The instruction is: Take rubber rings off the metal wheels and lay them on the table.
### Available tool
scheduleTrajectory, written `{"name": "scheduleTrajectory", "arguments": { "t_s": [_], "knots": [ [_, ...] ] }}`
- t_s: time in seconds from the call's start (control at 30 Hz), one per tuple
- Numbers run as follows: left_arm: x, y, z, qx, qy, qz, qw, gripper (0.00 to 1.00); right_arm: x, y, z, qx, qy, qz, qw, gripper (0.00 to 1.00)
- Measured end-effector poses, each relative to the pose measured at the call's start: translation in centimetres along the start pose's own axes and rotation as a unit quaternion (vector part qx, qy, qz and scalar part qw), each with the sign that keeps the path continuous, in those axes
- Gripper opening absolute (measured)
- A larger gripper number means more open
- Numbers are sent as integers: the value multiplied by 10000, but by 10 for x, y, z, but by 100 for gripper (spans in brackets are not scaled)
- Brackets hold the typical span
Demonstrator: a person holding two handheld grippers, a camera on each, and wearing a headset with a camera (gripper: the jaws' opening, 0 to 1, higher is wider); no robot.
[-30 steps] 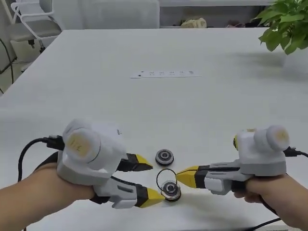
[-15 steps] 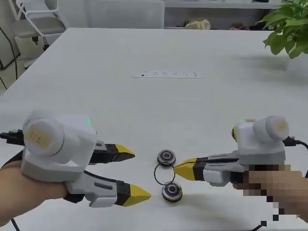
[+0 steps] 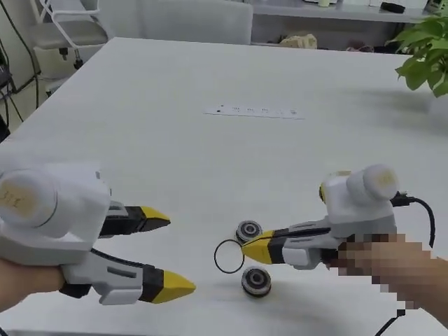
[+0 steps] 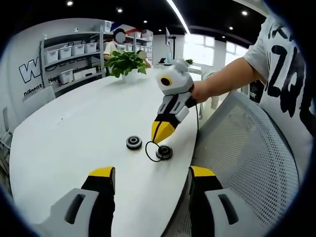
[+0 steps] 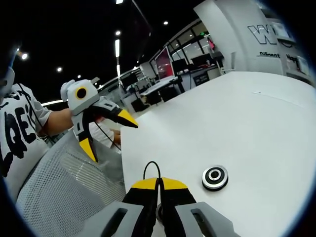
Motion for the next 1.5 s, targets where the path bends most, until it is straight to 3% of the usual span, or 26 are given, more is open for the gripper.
{"name": "scheduleTrajectory", "arguments": {
  "t_s": [0.7,0.97,1.27,1.5],
  "knots": [
    [0,-6,17,8,235,97,9997,59,-3,-13,-40,-631,205,349,9972,0],
    [0,-8,19,13,278,151,9995,59,-6,-24,-52,-969,298,596,9931,0],
    [-2,-8,21,12,310,151,9994,59,-4,-24,-53,-1077,248,802,9906,16],
    [-5,-6,20,-1,300,138,9995,58,-3,-14,-47,-861,157,807,9929,27]
  ]
}}
Point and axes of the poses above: the centre of the closed fingertips' face, and the gripper's own axes: z roughly backward along the fingers, x roughly to its right, y roughly out of its top, the point moved 10 cm from there along z, roughly backward along the fingers, and after that the axes turned 15 degrees about x, right-handed, at the moved point
